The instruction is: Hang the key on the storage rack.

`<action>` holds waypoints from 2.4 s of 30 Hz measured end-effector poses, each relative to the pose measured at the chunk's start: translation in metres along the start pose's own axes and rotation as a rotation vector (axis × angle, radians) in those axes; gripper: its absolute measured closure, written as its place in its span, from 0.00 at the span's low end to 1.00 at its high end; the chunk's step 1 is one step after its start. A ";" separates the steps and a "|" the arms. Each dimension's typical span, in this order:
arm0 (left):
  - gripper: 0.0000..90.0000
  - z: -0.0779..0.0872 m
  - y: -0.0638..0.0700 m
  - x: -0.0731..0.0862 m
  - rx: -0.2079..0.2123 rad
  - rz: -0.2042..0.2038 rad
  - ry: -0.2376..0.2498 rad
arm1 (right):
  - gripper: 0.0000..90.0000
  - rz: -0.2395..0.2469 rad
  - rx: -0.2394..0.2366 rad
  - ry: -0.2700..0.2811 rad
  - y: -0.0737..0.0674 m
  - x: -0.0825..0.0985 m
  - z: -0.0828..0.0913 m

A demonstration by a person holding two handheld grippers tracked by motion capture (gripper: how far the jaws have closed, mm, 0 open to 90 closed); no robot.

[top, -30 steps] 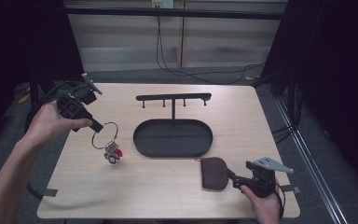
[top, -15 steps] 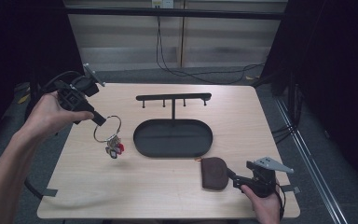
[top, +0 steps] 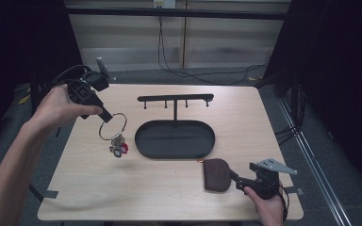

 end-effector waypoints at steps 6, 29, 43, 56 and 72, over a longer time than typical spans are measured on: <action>0.98 -0.001 -0.003 -0.011 0.007 0.003 -0.009 | 0.16 0.002 0.002 0.000 0.001 0.000 0.000; 0.98 -0.018 -0.010 -0.070 0.018 -0.030 -0.065 | 0.16 0.007 -0.002 0.000 -0.001 0.001 0.002; 0.98 -0.044 -0.029 -0.082 -0.009 -0.031 -0.094 | 0.16 -0.001 -0.022 -0.003 -0.002 0.001 0.002; 0.98 -0.062 -0.039 -0.089 -0.022 -0.022 -0.118 | 0.16 0.003 -0.019 -0.008 -0.002 0.001 0.002; 0.94 -0.074 -0.044 -0.090 -0.021 -0.013 -0.110 | 0.17 0.013 -0.022 -0.015 -0.003 0.002 0.001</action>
Point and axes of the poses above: each handheld gripper's, and its own axes: z roughly backward along the jaws, x roughly out of its underside, y roughly to its right, the point moved 10 cm from there along -z, roughly forward along the jaws, and after that the axes turned 11 degrees about -z, right-handed, at the moved point
